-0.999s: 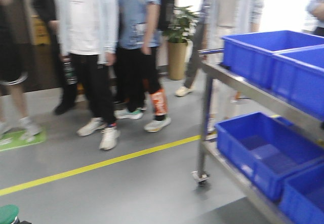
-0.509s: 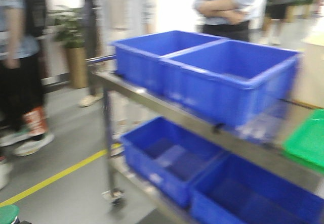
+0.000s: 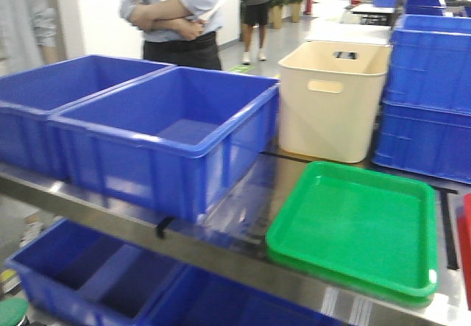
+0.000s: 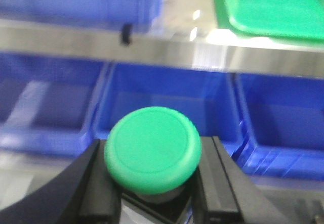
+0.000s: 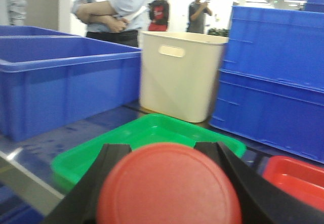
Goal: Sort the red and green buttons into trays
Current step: 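Carry both buttons while the base drives to the tray station, then move left gripper over green tray and right gripper over red tray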
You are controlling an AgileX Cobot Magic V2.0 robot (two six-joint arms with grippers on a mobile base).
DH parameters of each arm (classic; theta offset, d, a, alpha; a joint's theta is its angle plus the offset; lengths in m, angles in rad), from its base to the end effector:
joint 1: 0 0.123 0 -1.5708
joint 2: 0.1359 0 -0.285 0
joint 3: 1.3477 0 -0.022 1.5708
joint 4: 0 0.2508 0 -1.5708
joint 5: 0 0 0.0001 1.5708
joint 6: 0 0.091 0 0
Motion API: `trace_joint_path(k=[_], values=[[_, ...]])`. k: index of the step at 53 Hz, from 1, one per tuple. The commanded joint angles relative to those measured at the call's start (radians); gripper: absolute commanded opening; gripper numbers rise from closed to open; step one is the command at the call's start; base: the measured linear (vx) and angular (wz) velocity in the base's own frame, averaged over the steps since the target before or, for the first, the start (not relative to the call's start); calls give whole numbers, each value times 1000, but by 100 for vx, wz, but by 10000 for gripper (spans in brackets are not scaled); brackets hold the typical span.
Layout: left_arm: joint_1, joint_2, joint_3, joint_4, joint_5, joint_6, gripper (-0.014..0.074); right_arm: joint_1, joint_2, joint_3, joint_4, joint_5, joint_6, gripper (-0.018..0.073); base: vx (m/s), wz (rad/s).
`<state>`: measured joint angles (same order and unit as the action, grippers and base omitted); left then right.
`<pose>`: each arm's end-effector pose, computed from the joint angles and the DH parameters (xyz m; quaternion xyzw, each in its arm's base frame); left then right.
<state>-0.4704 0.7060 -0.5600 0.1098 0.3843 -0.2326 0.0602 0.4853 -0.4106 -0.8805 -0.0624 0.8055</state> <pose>0.1301 -0.0619 0.3039 0.1319 0.8342 -0.1419 0.5164 0.1091 0.0109 0.3187 -0.0636 0.6855 0.0115 0.7252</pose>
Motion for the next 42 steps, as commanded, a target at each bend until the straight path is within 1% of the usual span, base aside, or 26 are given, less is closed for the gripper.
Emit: trace_joint_path(k=[1,21,34,42], values=[[-6,-2,-29,-4,-85,-2,0,-1,4,-31,-7,-49,0,-10,28,-47],[-6,-2,-29,-4,-85,-2,0,-1,4,-31,-7,-49,0,-10,24,-56],[-6,-2,-29,-4,-85,-2,0,-1,4,-31,-7,-49,0,-10,18,-60],[-6,-2,-29,-4,-85,-2,0,-1,4,-31,-7,-49,0,-10,13,-43]])
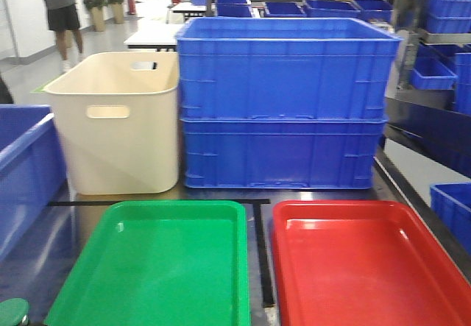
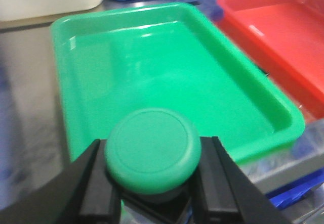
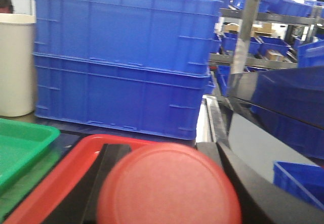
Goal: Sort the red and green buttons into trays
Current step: 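Move left gripper over green tray and right gripper over red tray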
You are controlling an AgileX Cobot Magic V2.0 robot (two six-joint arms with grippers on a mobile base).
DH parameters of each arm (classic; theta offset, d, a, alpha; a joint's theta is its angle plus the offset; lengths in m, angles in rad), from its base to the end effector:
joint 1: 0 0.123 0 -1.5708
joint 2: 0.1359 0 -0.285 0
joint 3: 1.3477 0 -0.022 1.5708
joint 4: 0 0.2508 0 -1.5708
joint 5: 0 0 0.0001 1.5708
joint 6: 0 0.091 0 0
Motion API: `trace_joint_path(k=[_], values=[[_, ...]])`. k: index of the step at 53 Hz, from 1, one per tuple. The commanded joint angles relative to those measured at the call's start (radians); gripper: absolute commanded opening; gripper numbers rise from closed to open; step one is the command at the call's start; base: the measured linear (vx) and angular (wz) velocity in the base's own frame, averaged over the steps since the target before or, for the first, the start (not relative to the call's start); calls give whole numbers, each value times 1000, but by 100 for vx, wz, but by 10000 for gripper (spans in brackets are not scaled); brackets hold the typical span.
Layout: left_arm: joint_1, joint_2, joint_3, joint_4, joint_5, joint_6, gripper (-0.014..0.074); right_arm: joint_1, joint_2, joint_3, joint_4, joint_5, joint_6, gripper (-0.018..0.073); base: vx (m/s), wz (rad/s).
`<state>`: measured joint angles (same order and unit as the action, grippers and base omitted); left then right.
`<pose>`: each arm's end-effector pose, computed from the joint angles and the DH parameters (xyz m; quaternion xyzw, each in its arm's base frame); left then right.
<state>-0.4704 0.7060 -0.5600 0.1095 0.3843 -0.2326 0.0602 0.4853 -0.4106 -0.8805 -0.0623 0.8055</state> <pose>0.1301 -0.0619 0.3039 0.1318 0.8342 -0.1420 0.5163 0.1091 0.0109 0.3187 -0.0635 0.6855 0.0115 0.7252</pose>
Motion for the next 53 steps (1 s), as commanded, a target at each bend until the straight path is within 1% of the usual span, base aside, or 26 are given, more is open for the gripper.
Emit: trace_joint_path(k=[1,41,53], values=[[-6,-2,-29,-3,-85,-2,0,-1,4,-31,-7,-50,0,-10,10,-27],[-6,-2,-29,-3,-85,-2,0,-1,4,-31,-2,-51,0,-10,1,-3],[-6,-2,-29,-3,-154,-1,0,-1,6,-31,-2,-73,0,-10,0,0]])
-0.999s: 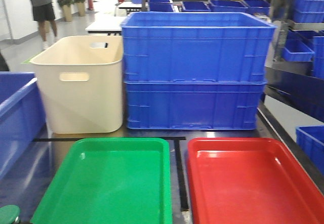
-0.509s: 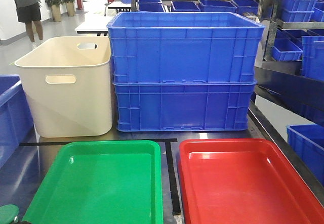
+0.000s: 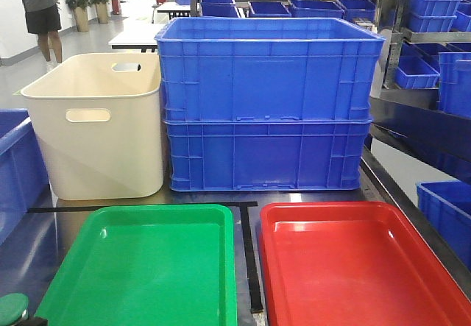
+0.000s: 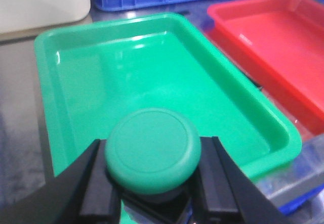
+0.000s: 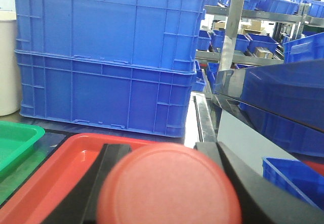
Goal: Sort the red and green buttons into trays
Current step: 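Move left gripper over green tray and right gripper over red tray, then lower buttons into trays and open both grippers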
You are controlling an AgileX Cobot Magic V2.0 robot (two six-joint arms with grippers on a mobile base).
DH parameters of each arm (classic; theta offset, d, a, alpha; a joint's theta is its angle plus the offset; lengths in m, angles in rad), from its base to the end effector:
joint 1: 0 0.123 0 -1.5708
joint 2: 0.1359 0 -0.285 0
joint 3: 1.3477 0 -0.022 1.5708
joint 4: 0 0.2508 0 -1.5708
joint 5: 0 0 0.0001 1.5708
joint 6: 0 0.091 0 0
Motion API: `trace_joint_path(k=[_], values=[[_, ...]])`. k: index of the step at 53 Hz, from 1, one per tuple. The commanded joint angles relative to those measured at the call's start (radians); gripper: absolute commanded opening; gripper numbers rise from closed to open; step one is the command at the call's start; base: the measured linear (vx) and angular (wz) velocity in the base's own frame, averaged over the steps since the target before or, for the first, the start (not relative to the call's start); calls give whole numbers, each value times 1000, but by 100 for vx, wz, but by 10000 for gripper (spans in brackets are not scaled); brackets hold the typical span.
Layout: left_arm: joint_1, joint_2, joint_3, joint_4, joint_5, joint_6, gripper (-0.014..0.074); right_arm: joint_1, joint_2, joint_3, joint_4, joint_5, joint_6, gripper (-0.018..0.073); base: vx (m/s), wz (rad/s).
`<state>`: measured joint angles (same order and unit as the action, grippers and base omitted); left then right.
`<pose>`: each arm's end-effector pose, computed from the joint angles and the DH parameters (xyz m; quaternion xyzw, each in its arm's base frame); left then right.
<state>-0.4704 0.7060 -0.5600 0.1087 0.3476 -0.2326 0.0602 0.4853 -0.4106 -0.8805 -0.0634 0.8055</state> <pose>0.1311 -0.0629 0.3069 0.1312 0.8243 -0.1482 0.5305 0.1091 0.0109 0.3187 -0.0638 0.6852 0.0118 0.7254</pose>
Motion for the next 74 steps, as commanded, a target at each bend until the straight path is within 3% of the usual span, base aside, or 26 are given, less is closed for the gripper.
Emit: trace_joint_path(k=[1,9,23,35,46,54,68,69,74], values=[[-6,-2,-29,-3,-126,-1,0,-1,9,-31,-2,-72,0,-10,0,0],[-4,32,-30,-3,-256,-4,0,-1,116,-31,-2,-130,-1,-10,0,0],[6,287,-33,-3,-618,1,0,-2,517,-103,8,-465,-103,-10,0,0],[37,533,-33,-3,-861,13,0,-2,821,-257,158,-568,-220,-10,0,0],[37,649,-34,-3,-870,13,21,-2,992,-294,192,-631,-301,22,0,0],[37,655,-34,-3,-827,13,87,-2,1025,-294,192,-634,-301,123,0,0],[37,655,-34,-3,-821,13,341,-2,1029,-294,190,-640,-301,432,0,0],[37,655,-34,-3,-821,13,440,-2,1029,-294,190,-640,-300,523,0,0],[37,653,-34,-3,-822,13,479,-2,1029,-294,190,-640,-300,557,0,0]])
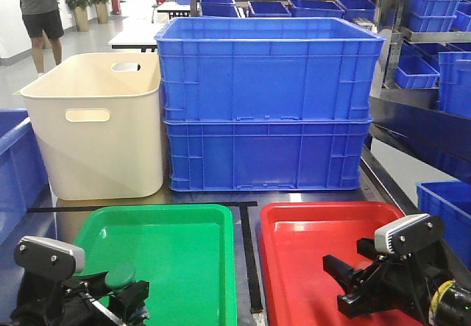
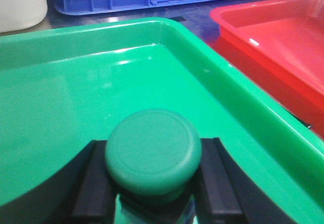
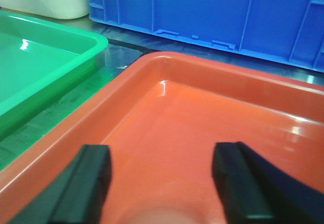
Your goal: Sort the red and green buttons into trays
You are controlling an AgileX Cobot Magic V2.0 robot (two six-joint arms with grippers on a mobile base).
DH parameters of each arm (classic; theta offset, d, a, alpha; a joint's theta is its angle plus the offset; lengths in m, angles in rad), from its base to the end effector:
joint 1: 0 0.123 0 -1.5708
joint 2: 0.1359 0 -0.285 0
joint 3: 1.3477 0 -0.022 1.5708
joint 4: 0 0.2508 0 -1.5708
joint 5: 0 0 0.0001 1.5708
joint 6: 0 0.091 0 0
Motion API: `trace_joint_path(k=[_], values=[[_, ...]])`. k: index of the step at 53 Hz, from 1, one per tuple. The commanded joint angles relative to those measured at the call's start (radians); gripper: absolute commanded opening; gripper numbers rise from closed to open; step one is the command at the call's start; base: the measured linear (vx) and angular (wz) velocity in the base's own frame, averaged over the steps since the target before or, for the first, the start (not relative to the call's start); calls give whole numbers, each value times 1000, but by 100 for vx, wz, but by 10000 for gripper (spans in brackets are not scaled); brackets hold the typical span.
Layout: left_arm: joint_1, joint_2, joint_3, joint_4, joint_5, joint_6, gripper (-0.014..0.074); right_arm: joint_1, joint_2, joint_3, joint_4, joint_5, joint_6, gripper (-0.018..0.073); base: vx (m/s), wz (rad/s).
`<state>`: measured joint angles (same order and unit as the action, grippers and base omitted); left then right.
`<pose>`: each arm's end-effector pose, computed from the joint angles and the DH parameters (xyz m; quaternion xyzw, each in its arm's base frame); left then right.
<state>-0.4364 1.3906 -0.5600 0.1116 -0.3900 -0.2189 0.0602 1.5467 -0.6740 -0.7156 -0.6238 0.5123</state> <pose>0.2450 -0.1185 0.2224 0.1430 0.8084 -0.1723 0.5444 0.3026 0.0531 0.2205 -0.1802 0.7737 0.1442 0.5900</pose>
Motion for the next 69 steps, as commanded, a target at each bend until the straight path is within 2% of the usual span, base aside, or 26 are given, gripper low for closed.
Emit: trace_joint_path(k=[1,17,37,42,46,51,54,57,60,63,66,69], values=[[3,-32,-34,-5,-84,-1,484,-2,-33,-31,25,-79,-7,560,0,0],[3,-96,-34,-5,-91,-1,489,-2,-100,-31,25,-117,-7,559,0,0],[3,-239,-34,-5,23,-1,488,-2,-248,-31,20,-117,-2,558,0,0],[3,-309,-34,-5,66,-1,466,-2,-299,-31,15,-105,25,522,0,0],[1,-381,-34,-5,156,-1,417,-2,-367,-31,-19,-44,107,431,0,0],[0,-493,-34,-7,379,-11,296,-2,-470,-30,-140,100,302,247,0,0],[0,-560,-34,-34,553,-12,178,-2,-545,-17,-278,179,442,110,0,0],[0,-614,-33,-95,721,-10,78,-2,-620,2,-458,206,580,-20,0,0],[0,-665,-33,-154,843,4,-10,-2,-691,33,-634,188,706,-16,0,0],[0,-709,-33,-219,933,47,-8,-2,-744,57,-769,159,853,-15,0,0],[0,-745,-33,-269,958,102,-8,-2,-786,77,-893,147,967,-14,0,0],[0,-775,-33,-303,943,140,-7,-2,-813,84,-982,150,1020,-13,0,0]])
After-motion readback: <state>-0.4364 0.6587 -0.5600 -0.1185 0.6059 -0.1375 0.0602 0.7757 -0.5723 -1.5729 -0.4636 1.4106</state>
